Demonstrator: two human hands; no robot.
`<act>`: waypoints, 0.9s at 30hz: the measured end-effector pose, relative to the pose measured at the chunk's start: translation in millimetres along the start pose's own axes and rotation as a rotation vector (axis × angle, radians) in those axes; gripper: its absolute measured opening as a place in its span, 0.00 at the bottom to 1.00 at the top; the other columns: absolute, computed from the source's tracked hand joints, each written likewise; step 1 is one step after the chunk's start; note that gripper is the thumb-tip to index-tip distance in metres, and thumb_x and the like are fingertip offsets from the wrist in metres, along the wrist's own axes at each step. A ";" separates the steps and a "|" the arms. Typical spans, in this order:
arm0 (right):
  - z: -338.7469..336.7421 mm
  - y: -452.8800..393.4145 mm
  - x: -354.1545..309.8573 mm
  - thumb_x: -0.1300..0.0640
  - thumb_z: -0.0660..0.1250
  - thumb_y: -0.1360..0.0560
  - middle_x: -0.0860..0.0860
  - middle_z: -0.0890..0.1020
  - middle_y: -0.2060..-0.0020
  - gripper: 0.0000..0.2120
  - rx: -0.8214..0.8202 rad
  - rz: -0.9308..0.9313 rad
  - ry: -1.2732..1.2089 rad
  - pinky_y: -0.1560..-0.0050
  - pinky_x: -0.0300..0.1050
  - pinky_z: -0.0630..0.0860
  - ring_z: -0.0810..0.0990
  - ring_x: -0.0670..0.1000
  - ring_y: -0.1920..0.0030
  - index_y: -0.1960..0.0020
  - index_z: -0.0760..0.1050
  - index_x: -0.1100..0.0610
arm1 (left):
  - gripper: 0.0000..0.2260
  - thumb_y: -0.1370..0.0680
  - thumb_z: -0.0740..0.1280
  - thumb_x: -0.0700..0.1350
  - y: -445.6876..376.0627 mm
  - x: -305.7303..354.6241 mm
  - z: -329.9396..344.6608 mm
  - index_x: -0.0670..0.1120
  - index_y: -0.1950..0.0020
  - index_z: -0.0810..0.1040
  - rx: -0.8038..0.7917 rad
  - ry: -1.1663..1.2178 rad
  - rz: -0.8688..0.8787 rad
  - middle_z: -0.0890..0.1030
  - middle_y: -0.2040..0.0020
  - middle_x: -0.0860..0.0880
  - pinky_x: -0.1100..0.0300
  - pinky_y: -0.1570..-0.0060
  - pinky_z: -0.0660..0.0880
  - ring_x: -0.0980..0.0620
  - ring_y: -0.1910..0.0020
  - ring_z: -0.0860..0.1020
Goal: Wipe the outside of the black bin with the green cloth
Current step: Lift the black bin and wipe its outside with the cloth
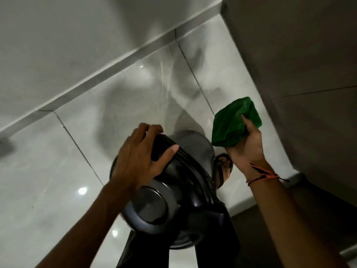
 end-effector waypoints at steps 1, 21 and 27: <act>1.6 1.6 -0.7 0.55 0.58 0.14 0.59 0.76 0.31 0.23 -0.006 0.008 -0.020 0.26 0.58 0.72 0.70 0.63 0.22 0.21 0.68 0.58 | 0.30 0.23 0.57 0.72 1.7 6.6 2.3 0.50 0.34 0.75 0.004 0.003 0.009 0.76 0.40 0.47 0.50 0.45 0.78 0.44 0.46 0.79; 79.0 79.1 -58.4 0.46 0.75 0.30 0.62 0.85 0.40 0.24 -0.552 0.129 -0.347 0.34 0.73 0.72 0.83 0.66 0.38 0.38 0.83 0.57 | 0.26 0.16 0.65 0.57 -102.7 55.1 -88.0 0.43 0.23 0.73 0.213 -0.082 -0.020 0.76 0.27 0.36 0.39 0.29 0.73 0.35 0.28 0.75; 155.4 193.7 -123.0 0.48 0.73 0.29 0.58 0.87 0.43 0.20 -0.523 0.056 -0.156 0.41 0.59 0.81 0.88 0.60 0.45 0.41 0.86 0.57 | 0.29 0.15 0.57 0.61 -44.2 176.3 -222.3 0.46 0.19 0.70 0.388 -0.156 0.148 0.69 0.18 0.37 0.39 0.23 0.68 0.36 0.21 0.71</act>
Point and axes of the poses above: each hand's wrist, its own y-axis away from the middle knuckle, its own z-axis out of the palm, x = y × z, the point moved 7 cm from there along -y, towards the middle knuckle
